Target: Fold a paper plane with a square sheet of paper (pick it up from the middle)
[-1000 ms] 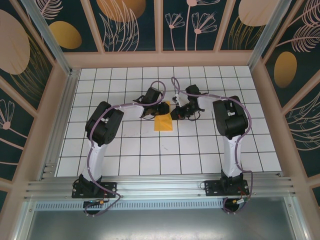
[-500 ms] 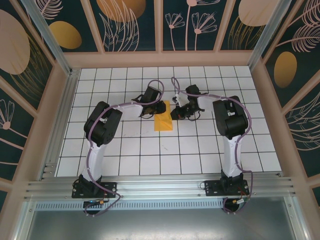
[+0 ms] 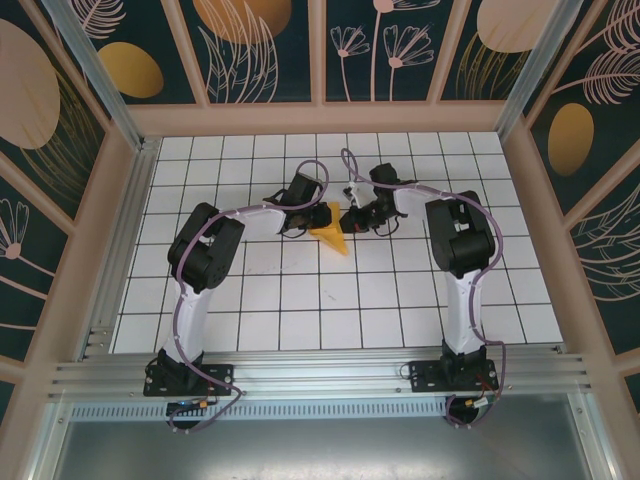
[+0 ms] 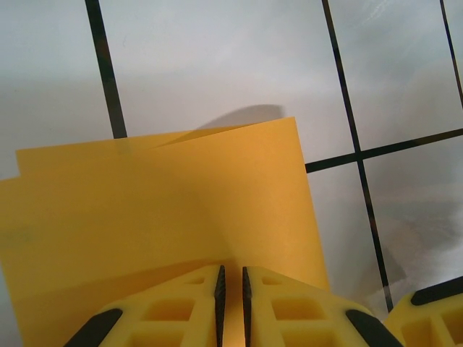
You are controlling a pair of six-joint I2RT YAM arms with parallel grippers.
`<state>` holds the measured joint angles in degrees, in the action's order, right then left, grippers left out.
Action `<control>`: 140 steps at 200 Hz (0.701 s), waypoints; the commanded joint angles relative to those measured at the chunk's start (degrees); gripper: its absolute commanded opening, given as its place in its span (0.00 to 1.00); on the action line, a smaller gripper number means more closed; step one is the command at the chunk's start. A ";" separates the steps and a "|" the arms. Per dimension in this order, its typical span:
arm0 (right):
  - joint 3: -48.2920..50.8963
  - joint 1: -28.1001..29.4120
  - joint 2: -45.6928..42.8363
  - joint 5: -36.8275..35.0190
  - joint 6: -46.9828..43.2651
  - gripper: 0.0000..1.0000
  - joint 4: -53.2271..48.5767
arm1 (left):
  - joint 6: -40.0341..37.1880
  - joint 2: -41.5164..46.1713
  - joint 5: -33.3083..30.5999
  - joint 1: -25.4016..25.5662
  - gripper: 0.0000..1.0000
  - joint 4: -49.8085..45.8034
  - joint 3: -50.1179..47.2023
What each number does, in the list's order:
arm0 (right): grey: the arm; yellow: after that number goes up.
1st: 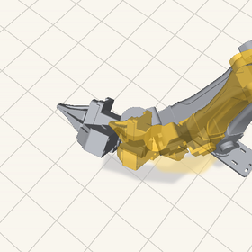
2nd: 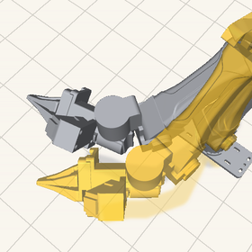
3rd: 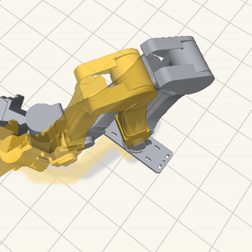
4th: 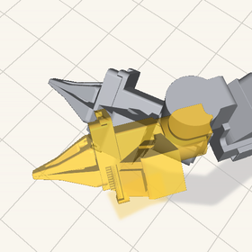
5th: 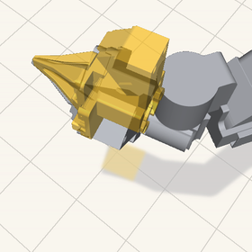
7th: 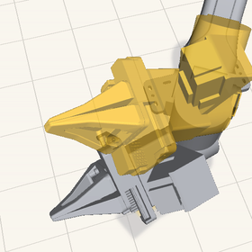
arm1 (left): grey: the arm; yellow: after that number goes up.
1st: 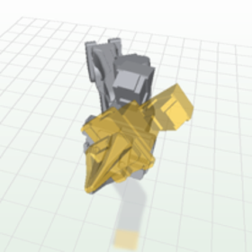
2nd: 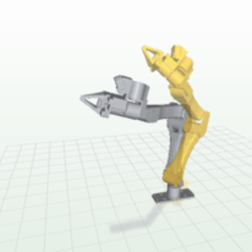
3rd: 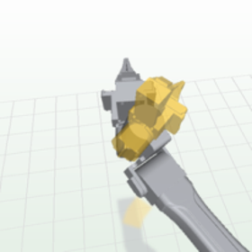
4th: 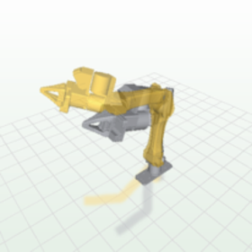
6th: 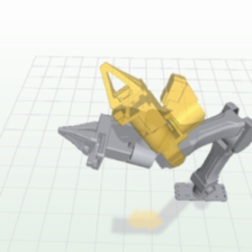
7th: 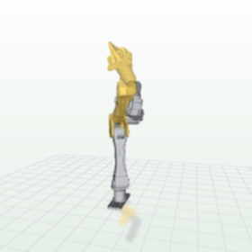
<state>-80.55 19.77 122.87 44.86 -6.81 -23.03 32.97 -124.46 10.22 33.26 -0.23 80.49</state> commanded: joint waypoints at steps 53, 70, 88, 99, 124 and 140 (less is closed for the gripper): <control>0.03 0.87 1.12 0.85 -1.86 0.01 -3.01 | -0.89 -0.05 1.50 -0.36 0.19 0.17 -0.02; 1.49 1.18 -0.13 -0.77 -1.64 0.01 -2.00 | -0.80 0.34 1.63 -0.23 0.19 0.40 -0.34; 1.69 1.12 0.62 -0.11 -1.19 0.01 -1.52 | -0.54 0.37 2.31 -0.32 0.20 0.86 -0.35; 1.41 1.25 1.33 -0.05 -1.22 0.01 -1.73 | -0.45 0.36 2.61 -0.30 0.20 0.99 -0.25; 1.74 1.26 0.99 -0.51 -0.50 0.01 -0.50 | -0.48 0.78 2.22 -0.31 0.20 1.02 -0.74; 1.22 1.31 1.18 -0.58 -0.43 0.01 -0.74 | -0.53 1.09 2.10 -0.29 0.20 1.02 -0.86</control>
<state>-79.40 20.62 123.13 44.62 -7.14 -23.97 32.99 -124.46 11.57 33.26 -0.01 80.31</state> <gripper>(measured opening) 0.069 0.200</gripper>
